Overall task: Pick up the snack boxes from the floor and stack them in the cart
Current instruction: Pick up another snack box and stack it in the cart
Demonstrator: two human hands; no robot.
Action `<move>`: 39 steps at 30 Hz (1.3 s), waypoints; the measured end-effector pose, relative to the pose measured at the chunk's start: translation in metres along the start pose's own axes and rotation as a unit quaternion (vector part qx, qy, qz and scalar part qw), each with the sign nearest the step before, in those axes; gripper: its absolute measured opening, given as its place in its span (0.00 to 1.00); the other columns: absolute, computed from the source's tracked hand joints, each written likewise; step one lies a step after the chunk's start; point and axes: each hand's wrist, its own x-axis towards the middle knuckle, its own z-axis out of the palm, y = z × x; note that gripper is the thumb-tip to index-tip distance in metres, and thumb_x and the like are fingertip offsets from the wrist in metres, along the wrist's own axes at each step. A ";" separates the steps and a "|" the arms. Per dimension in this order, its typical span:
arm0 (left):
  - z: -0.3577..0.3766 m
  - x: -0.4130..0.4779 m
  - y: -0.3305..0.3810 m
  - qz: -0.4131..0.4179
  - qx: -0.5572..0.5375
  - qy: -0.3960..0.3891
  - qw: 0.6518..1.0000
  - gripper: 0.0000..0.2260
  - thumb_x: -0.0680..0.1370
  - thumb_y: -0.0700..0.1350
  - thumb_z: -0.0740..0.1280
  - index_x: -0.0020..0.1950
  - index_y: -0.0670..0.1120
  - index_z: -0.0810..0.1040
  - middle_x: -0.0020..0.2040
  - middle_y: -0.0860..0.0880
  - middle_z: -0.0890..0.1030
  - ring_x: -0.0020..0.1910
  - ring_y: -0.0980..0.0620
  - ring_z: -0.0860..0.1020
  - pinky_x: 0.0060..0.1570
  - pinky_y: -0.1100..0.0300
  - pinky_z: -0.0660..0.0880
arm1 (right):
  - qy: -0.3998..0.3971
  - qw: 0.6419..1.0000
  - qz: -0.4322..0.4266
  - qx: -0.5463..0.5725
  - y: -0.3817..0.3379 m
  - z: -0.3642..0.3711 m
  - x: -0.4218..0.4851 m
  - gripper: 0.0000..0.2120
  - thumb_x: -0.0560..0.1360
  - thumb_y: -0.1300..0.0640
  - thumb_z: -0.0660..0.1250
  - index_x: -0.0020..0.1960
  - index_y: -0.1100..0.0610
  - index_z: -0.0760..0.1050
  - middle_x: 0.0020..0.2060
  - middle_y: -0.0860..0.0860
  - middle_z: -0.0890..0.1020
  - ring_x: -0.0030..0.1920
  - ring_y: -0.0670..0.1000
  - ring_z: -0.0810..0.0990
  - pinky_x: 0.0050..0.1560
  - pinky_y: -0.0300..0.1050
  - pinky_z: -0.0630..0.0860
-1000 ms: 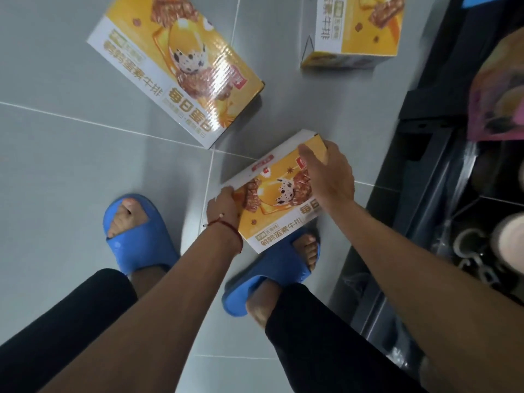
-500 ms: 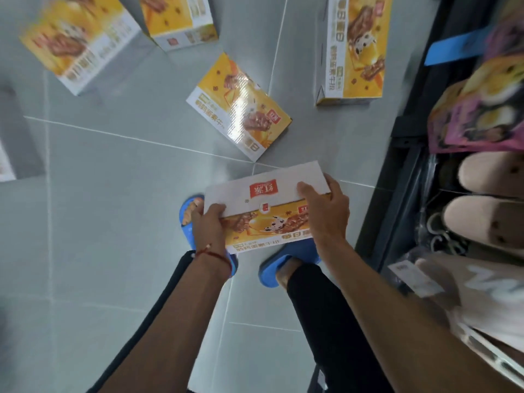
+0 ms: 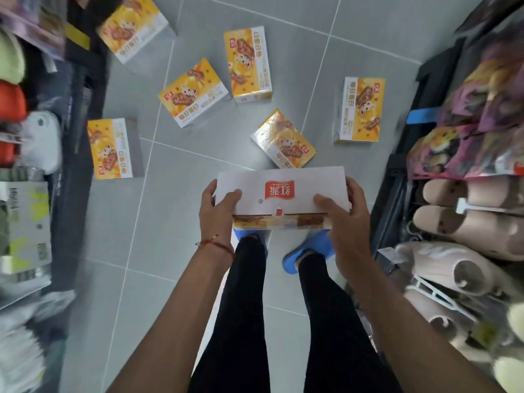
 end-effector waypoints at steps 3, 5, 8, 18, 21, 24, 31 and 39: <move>-0.030 -0.030 0.029 0.022 -0.003 -0.016 1.000 0.19 0.79 0.46 0.68 0.70 0.53 0.73 0.65 0.46 0.79 0.63 0.45 0.78 0.62 0.52 0.78 | -0.039 0.999 -0.033 -0.011 -0.033 0.011 -0.034 0.26 0.76 0.62 0.73 0.72 0.51 0.73 0.62 0.55 0.82 0.59 0.54 0.84 0.45 0.39 0.82; -0.047 -0.050 0.043 0.038 -0.002 -0.013 0.999 0.18 0.79 0.46 0.68 0.68 0.54 0.73 0.64 0.46 0.79 0.63 0.45 0.77 0.64 0.48 0.77 | -0.061 0.997 -0.046 -0.021 -0.049 0.018 -0.055 0.26 0.74 0.54 0.74 0.71 0.46 0.75 0.65 0.58 0.79 0.61 0.56 0.84 0.48 0.46 0.85; -0.077 -0.077 0.061 0.052 -0.016 -0.005 0.998 0.16 0.80 0.42 0.67 0.67 0.54 0.73 0.62 0.47 0.79 0.62 0.45 0.77 0.63 0.46 0.78 | -0.074 0.996 -0.048 -0.025 -0.072 0.026 -0.089 0.26 0.73 0.47 0.76 0.70 0.43 0.76 0.66 0.60 0.78 0.63 0.59 0.83 0.56 0.55 0.85; -0.130 -0.167 0.078 0.075 -0.123 0.060 0.988 0.21 0.70 0.47 0.70 0.63 0.53 0.74 0.62 0.45 0.80 0.61 0.42 0.79 0.59 0.42 0.80 | -0.167 0.984 -0.054 -0.028 -0.109 0.029 -0.158 0.23 0.80 0.55 0.73 0.73 0.46 0.75 0.67 0.56 0.79 0.61 0.52 0.85 0.49 0.40 0.83; -0.140 -0.191 0.066 0.082 -0.174 0.095 0.977 0.20 0.70 0.47 0.70 0.62 0.55 0.74 0.63 0.47 0.80 0.62 0.41 0.79 0.63 0.42 0.76 | -0.203 0.976 -0.060 -0.046 -0.125 0.033 -0.165 0.28 0.79 0.55 0.74 0.77 0.45 0.71 0.68 0.53 0.79 0.61 0.50 0.85 0.45 0.37 0.83; -0.149 -0.219 0.051 0.081 -0.217 0.132 0.964 0.21 0.71 0.47 0.71 0.62 0.56 0.74 0.63 0.47 0.81 0.62 0.42 0.80 0.64 0.45 0.75 | -0.242 0.965 -0.067 -0.077 -0.134 0.037 -0.180 0.28 0.80 0.56 0.73 0.76 0.40 0.71 0.62 0.42 0.83 0.52 0.39 0.86 0.35 0.34 0.81; -0.180 -0.280 0.030 0.094 -0.318 0.200 0.922 0.23 0.71 0.48 0.70 0.66 0.55 0.75 0.61 0.51 0.82 0.56 0.51 0.79 0.49 0.57 0.73 | -0.344 0.917 -0.102 -0.173 -0.147 0.057 -0.226 0.28 0.79 0.54 0.74 0.76 0.40 0.70 0.59 0.37 0.83 0.51 0.31 0.82 0.47 0.28 0.77; -0.238 -0.347 -0.052 0.110 -0.397 0.304 0.859 0.30 0.71 0.46 0.73 0.73 0.50 0.71 0.67 0.46 0.80 0.68 0.42 0.77 0.72 0.41 0.69 | -0.509 0.787 -0.151 -0.314 -0.131 0.103 -0.314 0.24 0.82 0.50 0.69 0.72 0.35 0.64 0.58 0.31 0.78 0.53 0.26 0.78 0.48 0.24 0.74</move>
